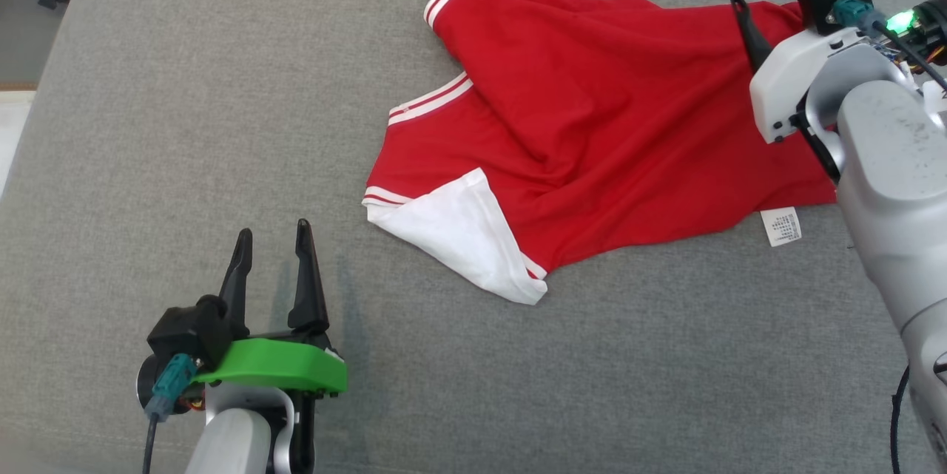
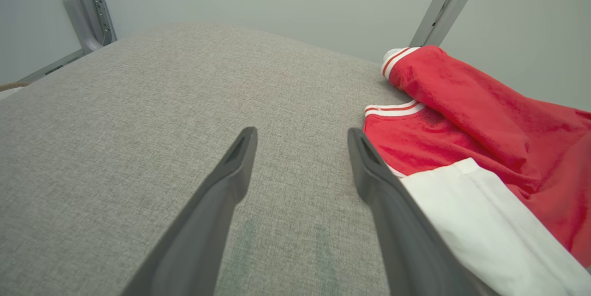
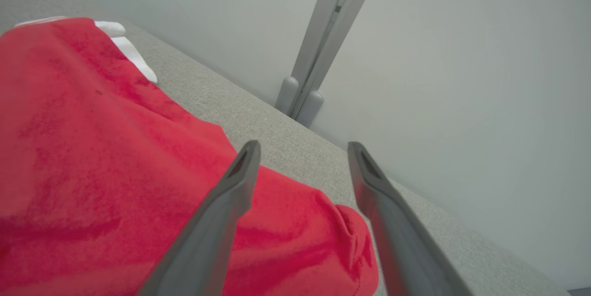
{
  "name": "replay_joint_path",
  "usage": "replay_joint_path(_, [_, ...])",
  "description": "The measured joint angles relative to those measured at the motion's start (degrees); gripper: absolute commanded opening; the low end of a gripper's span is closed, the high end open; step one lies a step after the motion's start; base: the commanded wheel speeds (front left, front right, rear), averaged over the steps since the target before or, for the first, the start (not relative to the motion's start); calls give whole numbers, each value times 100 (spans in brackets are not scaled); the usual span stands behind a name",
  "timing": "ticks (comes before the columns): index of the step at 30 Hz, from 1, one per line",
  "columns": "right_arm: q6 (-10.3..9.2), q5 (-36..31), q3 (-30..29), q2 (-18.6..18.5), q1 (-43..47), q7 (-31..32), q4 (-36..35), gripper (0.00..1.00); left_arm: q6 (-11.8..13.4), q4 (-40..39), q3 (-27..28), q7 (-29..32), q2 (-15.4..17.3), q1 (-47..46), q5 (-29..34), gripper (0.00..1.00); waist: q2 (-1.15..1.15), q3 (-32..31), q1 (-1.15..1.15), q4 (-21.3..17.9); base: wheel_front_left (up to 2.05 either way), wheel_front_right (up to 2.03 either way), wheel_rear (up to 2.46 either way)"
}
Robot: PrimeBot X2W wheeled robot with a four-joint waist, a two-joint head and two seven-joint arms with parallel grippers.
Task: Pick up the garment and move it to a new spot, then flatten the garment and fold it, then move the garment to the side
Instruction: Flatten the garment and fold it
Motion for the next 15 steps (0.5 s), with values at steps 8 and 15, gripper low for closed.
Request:
replay_joint_path(8, [-1,89,-188,323,408,-465,-94,100,-57,26,41,1,-1,56,147,100,0,-274,0,-200,0,0,0])
replay_joint_path(15, [-1,426,208,750,1236,-536,-526,100,-83,43,59,0,-1,147,174,100,0,-532,0,-301,0,0,0])
